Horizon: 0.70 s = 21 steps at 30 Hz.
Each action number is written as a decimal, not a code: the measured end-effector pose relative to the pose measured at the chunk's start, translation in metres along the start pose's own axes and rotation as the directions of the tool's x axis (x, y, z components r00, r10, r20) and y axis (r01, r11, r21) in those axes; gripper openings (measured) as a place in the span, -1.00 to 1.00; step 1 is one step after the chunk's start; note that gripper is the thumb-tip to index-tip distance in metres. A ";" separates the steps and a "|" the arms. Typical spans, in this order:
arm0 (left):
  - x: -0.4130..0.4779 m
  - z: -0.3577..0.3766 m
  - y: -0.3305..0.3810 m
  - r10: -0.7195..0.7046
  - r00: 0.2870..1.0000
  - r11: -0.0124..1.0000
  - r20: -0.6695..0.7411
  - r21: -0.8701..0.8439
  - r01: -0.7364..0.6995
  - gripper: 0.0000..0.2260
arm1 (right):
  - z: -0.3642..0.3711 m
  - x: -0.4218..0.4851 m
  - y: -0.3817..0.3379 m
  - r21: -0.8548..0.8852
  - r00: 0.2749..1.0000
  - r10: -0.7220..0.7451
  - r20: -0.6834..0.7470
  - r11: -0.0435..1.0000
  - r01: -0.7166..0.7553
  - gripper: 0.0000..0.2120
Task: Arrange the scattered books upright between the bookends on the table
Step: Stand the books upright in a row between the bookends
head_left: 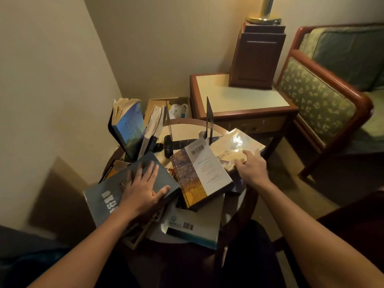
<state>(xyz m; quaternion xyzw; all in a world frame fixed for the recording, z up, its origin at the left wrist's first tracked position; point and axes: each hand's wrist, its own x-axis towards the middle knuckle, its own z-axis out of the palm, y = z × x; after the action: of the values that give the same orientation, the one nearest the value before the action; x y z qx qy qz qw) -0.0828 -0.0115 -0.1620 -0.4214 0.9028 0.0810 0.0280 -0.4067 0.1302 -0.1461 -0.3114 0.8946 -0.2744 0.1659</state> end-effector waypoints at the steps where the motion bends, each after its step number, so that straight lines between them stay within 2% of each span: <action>1: 0.002 0.000 -0.001 0.030 1.000 0.999 -0.004 0.009 -0.030 -0.04 | 0.000 0.004 0.002 -0.011 0.999 0.043 0.012 0.999 -0.042 -0.43; 4: 0.006 0.002 -0.003 0.088 0.996 0.996 -0.019 0.017 -0.088 -0.15 | 0.003 0.017 0.006 0.070 0.986 0.148 0.072 0.986 -0.153 -0.40; 9: 0.006 0.003 -0.004 0.084 0.996 0.996 -0.027 0.023 -0.083 -0.22 | 0.011 0.033 0.007 0.386 0.969 0.206 0.139 0.890 -0.245 -0.37; 13: 0.005 0.002 -0.003 0.083 0.996 0.997 -0.045 0.004 -0.083 -0.19 | 0.016 0.038 0.008 0.514 0.964 0.248 0.096 0.817 -0.261 -0.35; 18: 0.004 0.002 -0.003 0.081 0.996 0.997 -0.046 -0.001 -0.081 -0.18 | 0.025 0.043 0.002 0.574 0.949 0.316 -0.008 0.779 -0.254 -0.34; 21: 0.003 0.000 -0.001 0.081 0.996 0.997 -0.044 0.001 -0.081 -0.17 | 0.017 0.044 -0.010 0.670 0.943 0.333 -0.019 0.704 -0.235 -0.37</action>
<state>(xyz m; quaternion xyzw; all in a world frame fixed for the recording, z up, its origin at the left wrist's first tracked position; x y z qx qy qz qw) -0.0840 -0.0149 -0.1628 -0.3863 0.9194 0.0732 0.0048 -0.4267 0.0883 -0.1590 -0.0711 0.7861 -0.5639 0.2429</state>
